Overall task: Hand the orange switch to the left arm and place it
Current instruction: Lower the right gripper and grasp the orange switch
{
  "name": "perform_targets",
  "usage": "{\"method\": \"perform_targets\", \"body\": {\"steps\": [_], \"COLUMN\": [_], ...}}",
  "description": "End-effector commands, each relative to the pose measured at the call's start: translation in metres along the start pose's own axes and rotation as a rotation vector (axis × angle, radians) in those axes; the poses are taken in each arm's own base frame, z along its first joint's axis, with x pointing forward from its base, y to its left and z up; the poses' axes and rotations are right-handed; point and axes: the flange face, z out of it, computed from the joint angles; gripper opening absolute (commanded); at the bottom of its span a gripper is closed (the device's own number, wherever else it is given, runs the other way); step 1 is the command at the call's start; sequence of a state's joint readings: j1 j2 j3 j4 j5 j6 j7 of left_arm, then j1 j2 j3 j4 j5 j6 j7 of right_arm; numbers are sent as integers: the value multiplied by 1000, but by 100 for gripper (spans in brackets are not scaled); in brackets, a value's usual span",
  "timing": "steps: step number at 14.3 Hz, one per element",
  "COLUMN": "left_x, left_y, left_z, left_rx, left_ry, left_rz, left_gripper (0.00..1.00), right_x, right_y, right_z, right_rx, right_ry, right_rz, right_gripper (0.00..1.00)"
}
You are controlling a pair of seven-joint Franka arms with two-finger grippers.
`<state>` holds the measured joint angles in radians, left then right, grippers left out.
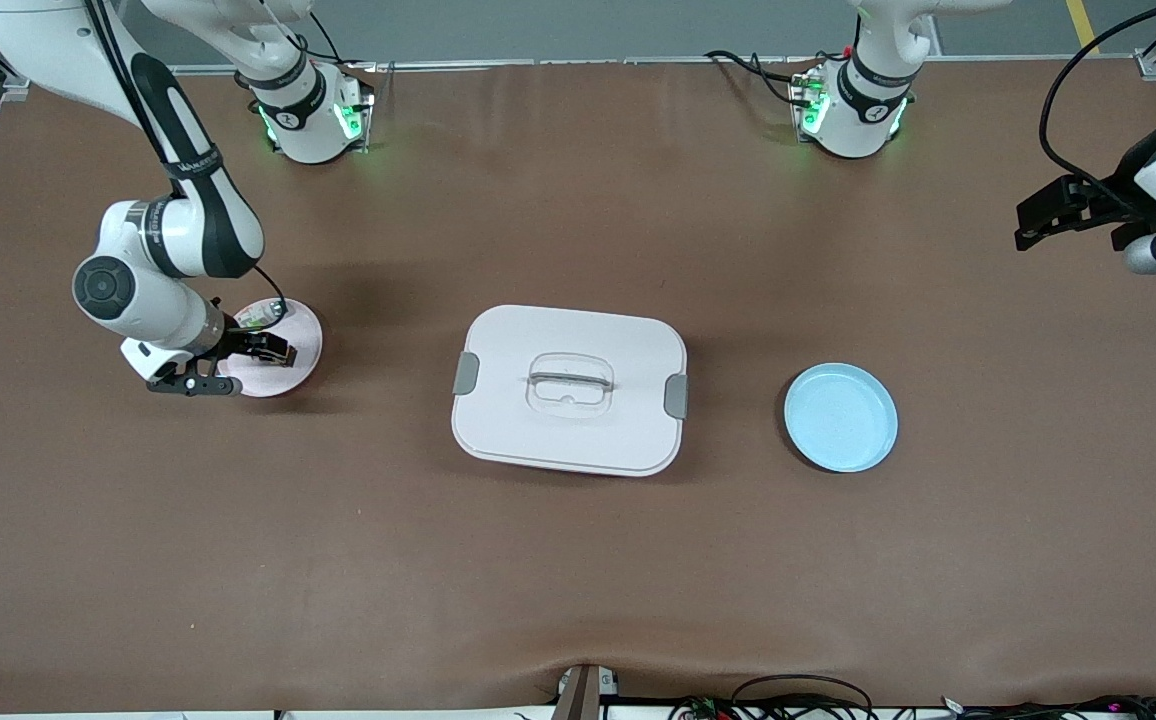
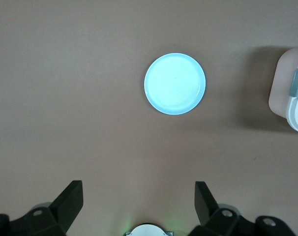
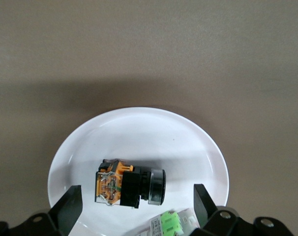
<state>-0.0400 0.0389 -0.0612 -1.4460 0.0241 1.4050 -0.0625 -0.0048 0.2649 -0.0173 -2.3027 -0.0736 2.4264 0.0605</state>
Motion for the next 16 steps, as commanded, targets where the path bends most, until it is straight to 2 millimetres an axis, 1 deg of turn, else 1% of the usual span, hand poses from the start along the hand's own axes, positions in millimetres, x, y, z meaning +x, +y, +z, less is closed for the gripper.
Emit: {"method": "perform_targets", "body": {"steps": [1,4,8,13,16], "left_x": [-1,0,-1,-2,-3], "left_y": [-1,-1,0,0,-1], "left_z": [-5,-4,-5,-6,-8], "left_rx": [11,9,8,8,8], "left_ry": [10,11,13,14,16], "left_rz": [17,16,18,18,16], "left_gripper": [100,100,100,100,100], "right_x": [2,6,7,2,-1], "right_y": [-2,-4,-6,-7,-7], "right_z": [9,18,23,41,45], "right_rx": [-22,-17,-15,-10,-9], "right_ry": [-6,16,24,28,20], "right_rz": [-2,21,47,82,95], "right_gripper": [100,100,100,100,100]}}
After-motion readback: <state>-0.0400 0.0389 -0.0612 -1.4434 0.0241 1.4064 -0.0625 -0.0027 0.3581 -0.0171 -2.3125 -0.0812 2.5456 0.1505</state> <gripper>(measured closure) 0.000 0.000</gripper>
